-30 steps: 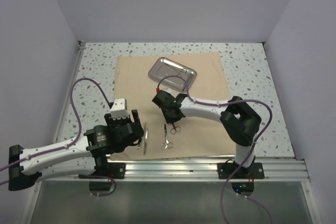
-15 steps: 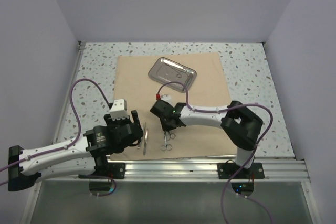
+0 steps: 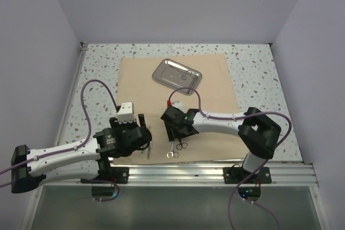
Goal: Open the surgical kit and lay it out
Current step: Place the medical item in the surgical kit, then adjust the container in the surgical kit.
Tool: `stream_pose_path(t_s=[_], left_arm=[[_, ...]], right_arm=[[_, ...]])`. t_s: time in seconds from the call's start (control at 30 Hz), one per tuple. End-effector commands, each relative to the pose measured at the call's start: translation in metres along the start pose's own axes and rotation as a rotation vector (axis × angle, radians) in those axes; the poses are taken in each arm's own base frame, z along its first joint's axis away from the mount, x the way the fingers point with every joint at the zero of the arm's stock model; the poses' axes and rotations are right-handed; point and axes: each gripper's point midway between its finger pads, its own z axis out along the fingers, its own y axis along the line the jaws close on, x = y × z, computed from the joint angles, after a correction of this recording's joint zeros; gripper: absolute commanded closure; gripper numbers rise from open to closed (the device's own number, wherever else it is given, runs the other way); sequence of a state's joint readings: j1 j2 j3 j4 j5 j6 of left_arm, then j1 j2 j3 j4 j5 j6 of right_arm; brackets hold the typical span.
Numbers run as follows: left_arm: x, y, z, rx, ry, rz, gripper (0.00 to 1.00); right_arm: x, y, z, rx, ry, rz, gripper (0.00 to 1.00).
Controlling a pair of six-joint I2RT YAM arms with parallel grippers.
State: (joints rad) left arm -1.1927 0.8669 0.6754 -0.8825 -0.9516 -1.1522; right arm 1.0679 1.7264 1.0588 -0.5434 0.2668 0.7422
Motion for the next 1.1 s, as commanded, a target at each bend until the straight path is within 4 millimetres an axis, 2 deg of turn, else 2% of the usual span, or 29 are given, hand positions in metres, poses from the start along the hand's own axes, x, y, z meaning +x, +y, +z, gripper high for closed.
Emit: stream_pose_path(t_s=[0.0, 0.03, 0.13, 0.17, 0.27, 0.3, 0.33, 0.37, 0.4, 0.43, 0.47, 0.5, 0.53, 0.6, 0.63, 0.67, 0.7, 0.73, 0.8, 0.83, 0.9, 0.93, 1.03, 1.07], left_arm=[[-0.017, -0.006, 0.001, -0.025, -0.068, -0.049, 0.16], [-0.015, -0.008, 0.004, -0.042, -0.070, -0.029, 0.15], [-0.020, -0.021, 0.009, -0.064, -0.085, -0.018, 0.10], [-0.028, -0.030, 0.008, -0.060, -0.102, -0.026, 0.07], [-0.054, -0.055, 0.010, -0.085, -0.165, -0.013, 0.01], [-0.063, -0.062, 0.010, -0.093, -0.185, -0.010, 0.01], [-0.068, -0.069, 0.016, -0.121, -0.197, 0.044, 0.00], [-0.093, -0.082, 0.013, -0.119, -0.230, 0.013, 0.01], [-0.107, -0.096, 0.016, -0.102, -0.251, -0.023, 0.01], [-0.119, -0.097, 0.027, -0.133, -0.258, 0.050, 0.01], [-0.141, -0.124, 0.032, -0.047, -0.280, -0.045, 0.01], [-0.151, -0.132, 0.040, -0.011, -0.286, -0.045, 0.01], [-0.158, -0.135, 0.061, 0.022, -0.264, 0.007, 0.01], [-0.180, -0.148, 0.080, 0.067, -0.290, -0.046, 0.01], [-0.177, -0.145, 0.108, 0.019, -0.265, -0.025, 0.01], [-0.197, -0.157, 0.114, 0.043, -0.275, -0.055, 0.01], [-0.199, -0.160, 0.126, 0.037, -0.262, -0.054, 0.01], [-0.203, -0.167, 0.151, 0.021, -0.249, -0.060, 0.01], [-0.205, -0.183, 0.175, 0.069, -0.229, -0.077, 0.02], [-0.205, -0.195, 0.198, 0.103, -0.204, -0.091, 0.02], [-0.203, -0.205, 0.222, 0.119, -0.172, -0.119, 0.03], [-0.208, -0.212, 0.241, 0.119, -0.167, -0.136, 0.04], [-0.208, -0.225, 0.274, 0.107, -0.150, -0.157, 0.05], [-0.202, -0.226, 0.281, 0.095, -0.124, -0.151, 0.05]], right_arm=[[0.002, 0.007, -0.013, -0.057, 0.004, -0.018, 0.21], [0.002, 0.008, -0.014, -0.066, 0.000, -0.025, 0.17], [-0.002, 0.006, -0.025, -0.089, -0.027, -0.039, 0.12], [-0.008, 0.007, -0.036, -0.107, -0.059, -0.036, 0.11], [-0.016, -0.002, -0.052, -0.101, -0.104, -0.044, 0.11], [-0.023, -0.005, -0.064, -0.108, -0.144, -0.039, 0.11], [-0.029, -0.016, -0.072, -0.066, -0.180, -0.041, 0.11], [-0.034, -0.023, -0.079, -0.047, -0.210, -0.037, 0.10], [-0.045, -0.030, -0.094, -0.039, -0.271, -0.022, 0.10], [-0.048, -0.040, -0.100, -0.010, -0.297, -0.026, 0.10], [-0.057, -0.051, -0.106, 0.039, -0.347, -0.016, 0.07], [-0.060, -0.056, -0.112, 0.049, -0.369, -0.012, 0.07], [-0.063, -0.061, -0.120, 0.049, -0.389, -0.014, 0.07], [-0.068, -0.067, -0.126, 0.056, -0.407, -0.008, 0.07], [-0.069, -0.069, -0.130, 0.053, -0.417, -0.010, 0.07], [-0.069, -0.071, -0.131, 0.060, -0.418, -0.008, 0.07], [-0.072, -0.077, -0.133, 0.077, -0.431, -0.002, 0.07], [-0.073, -0.079, -0.137, 0.076, -0.442, 0.001, 0.07], [-0.075, -0.086, -0.141, 0.085, -0.455, 0.009, 0.07], [-0.076, -0.089, -0.143, 0.090, -0.459, 0.009, 0.07], [-0.079, -0.098, -0.151, 0.098, -0.481, 0.025, 0.07], [-0.079, -0.103, -0.154, 0.112, -0.487, 0.027, 0.07], [-0.078, -0.116, -0.165, 0.111, -0.508, 0.051, 0.06], [-0.078, -0.119, -0.167, 0.111, -0.511, 0.055, 0.06]])
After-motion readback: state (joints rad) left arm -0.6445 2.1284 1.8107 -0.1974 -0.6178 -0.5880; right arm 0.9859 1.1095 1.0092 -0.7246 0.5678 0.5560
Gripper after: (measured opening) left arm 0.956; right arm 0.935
